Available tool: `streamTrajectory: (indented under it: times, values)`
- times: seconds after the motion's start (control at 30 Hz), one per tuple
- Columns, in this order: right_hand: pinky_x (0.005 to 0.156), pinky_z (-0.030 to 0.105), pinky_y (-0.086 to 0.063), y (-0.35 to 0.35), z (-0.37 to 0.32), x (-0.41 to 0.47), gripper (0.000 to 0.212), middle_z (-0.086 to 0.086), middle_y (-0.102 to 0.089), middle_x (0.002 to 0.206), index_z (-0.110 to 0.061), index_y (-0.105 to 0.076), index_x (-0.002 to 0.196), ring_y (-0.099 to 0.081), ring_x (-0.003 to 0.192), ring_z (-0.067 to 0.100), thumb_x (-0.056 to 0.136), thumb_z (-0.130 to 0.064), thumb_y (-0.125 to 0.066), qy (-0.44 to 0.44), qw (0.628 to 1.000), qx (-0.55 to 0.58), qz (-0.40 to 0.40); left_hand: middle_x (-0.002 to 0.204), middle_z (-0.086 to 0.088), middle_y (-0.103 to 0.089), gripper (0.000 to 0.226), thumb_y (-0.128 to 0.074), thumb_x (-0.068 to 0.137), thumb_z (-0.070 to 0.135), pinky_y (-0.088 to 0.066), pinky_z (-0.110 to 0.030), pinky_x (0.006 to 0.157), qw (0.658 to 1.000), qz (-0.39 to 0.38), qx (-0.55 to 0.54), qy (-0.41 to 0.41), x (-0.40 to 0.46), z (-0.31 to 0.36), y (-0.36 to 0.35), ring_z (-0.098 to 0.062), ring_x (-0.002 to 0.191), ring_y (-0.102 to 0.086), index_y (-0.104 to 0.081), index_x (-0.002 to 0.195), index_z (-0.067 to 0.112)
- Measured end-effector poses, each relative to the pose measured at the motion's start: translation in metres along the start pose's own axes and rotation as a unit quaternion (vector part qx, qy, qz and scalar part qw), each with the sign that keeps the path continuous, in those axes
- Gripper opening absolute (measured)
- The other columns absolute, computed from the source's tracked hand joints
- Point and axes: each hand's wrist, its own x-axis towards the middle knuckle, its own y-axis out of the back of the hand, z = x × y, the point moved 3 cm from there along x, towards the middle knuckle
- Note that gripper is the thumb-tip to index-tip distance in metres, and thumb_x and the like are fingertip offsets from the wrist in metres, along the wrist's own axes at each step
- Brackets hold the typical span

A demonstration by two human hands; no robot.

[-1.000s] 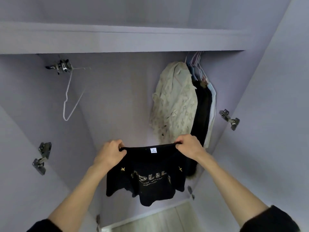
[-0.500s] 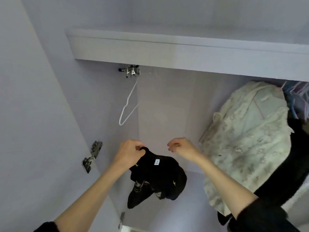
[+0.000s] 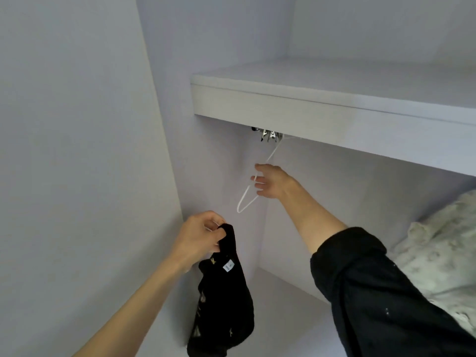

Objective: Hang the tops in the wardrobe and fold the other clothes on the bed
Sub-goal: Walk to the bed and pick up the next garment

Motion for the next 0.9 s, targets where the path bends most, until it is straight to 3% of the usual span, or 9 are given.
streamTrajectory:
  times: [0.07,0.13,0.17,0.23,0.5,0.63,0.7,0.8,0.9]
  values:
    - [0.097,0.041,-0.039,0.000,-0.003,0.005,0.013,0.012,-0.059,0.097,-0.010,-0.052,0.108,-0.058,0.095,0.027,0.098,-0.013,-0.044,0.008,0.998,0.054,-0.002,0.076,-0.016,-0.062,0.021,-0.062,0.081,-0.007,-0.059,-0.036,0.064,1.000,0.006,0.002,-0.003,-0.001,0.002,0.002,-0.026,0.066,-0.065,-0.064,0.072,0.011]
    - [0.068,0.033,-0.044,0.002,-0.009,0.005,0.018,0.007,-0.045,0.070,-0.011,-0.049,0.084,-0.045,0.060,0.020,0.098,-0.007,-0.038,0.027,0.992,0.116,0.036,0.073,-0.014,-0.061,0.022,-0.061,0.081,-0.008,-0.059,-0.035,0.062,1.000,0.010,0.002,-0.005,-0.001,0.004,0.003,-0.022,0.062,-0.063,-0.065,0.071,0.011]
    - [0.055,0.028,-0.038,0.005,-0.012,0.006,0.020,0.005,-0.040,0.066,-0.013,-0.049,0.085,-0.037,0.054,0.017,0.098,-0.006,-0.035,0.049,0.990,0.112,0.067,0.071,-0.013,-0.061,0.022,-0.062,0.080,-0.008,-0.058,-0.033,0.059,1.000,0.011,0.000,-0.006,0.000,0.005,0.002,-0.019,0.059,-0.063,-0.065,0.071,0.011]
    - [0.045,0.025,-0.026,0.015,-0.016,0.003,0.022,0.003,-0.039,0.066,-0.017,-0.052,0.095,-0.030,0.051,0.015,0.097,-0.008,-0.032,0.102,0.983,0.066,0.134,0.069,-0.010,-0.062,0.023,-0.062,0.080,-0.007,-0.055,-0.027,0.054,1.000,0.017,-0.003,-0.008,0.002,0.006,-0.002,-0.016,0.057,-0.063,-0.066,0.069,0.013]
    - [0.057,0.023,-0.034,0.093,0.033,-0.026,0.018,-0.009,-0.051,0.072,-0.019,-0.058,0.083,-0.044,0.062,0.008,0.094,-0.030,-0.050,0.232,0.933,0.002,0.275,0.075,-0.007,-0.066,0.010,-0.061,0.084,0.002,-0.057,-0.025,0.060,0.998,0.044,-0.026,0.036,0.013,0.006,-0.039,-0.014,0.059,-0.066,-0.066,0.081,0.010]
    - [0.052,0.028,-0.022,0.148,0.099,-0.050,0.048,0.000,-0.028,0.052,-0.021,-0.032,0.052,-0.024,0.051,0.016,0.090,-0.028,-0.061,0.240,0.921,0.045,0.302,0.088,-0.015,-0.063,0.012,-0.052,0.090,-0.003,-0.054,-0.023,0.065,0.989,0.037,-0.104,0.097,0.017,-0.002,-0.066,-0.022,0.077,-0.063,-0.061,0.094,0.002]
    - [0.044,0.023,-0.024,0.171,0.125,-0.061,0.057,-0.004,-0.025,0.044,-0.025,-0.028,0.045,-0.024,0.043,0.012,0.087,-0.029,-0.066,0.241,0.925,0.076,0.284,0.094,-0.016,-0.061,0.020,-0.046,0.092,-0.007,-0.051,-0.026,0.070,0.985,0.024,-0.122,0.119,0.020,-0.009,-0.078,-0.025,0.088,-0.059,-0.060,0.105,-0.001]
    - [0.045,0.020,-0.036,0.198,0.137,-0.069,0.037,-0.007,-0.038,0.040,-0.016,-0.047,0.059,-0.037,0.039,0.009,0.087,-0.032,-0.064,0.240,0.932,0.046,0.268,0.092,-0.012,-0.062,0.019,-0.048,0.090,-0.003,-0.048,-0.029,0.072,0.991,0.005,-0.065,0.118,0.026,-0.016,-0.095,-0.024,0.091,-0.059,-0.062,0.100,0.005]
    - [0.039,0.015,-0.028,0.230,0.144,-0.072,0.027,-0.011,-0.036,0.037,-0.009,-0.061,0.081,-0.031,0.033,0.002,0.093,-0.033,-0.056,0.179,0.935,0.018,0.305,0.074,-0.002,-0.058,0.015,-0.055,0.086,0.004,-0.042,-0.021,0.058,0.995,0.011,0.037,0.088,0.032,-0.019,-0.113,-0.013,0.070,-0.056,-0.056,0.076,0.016]
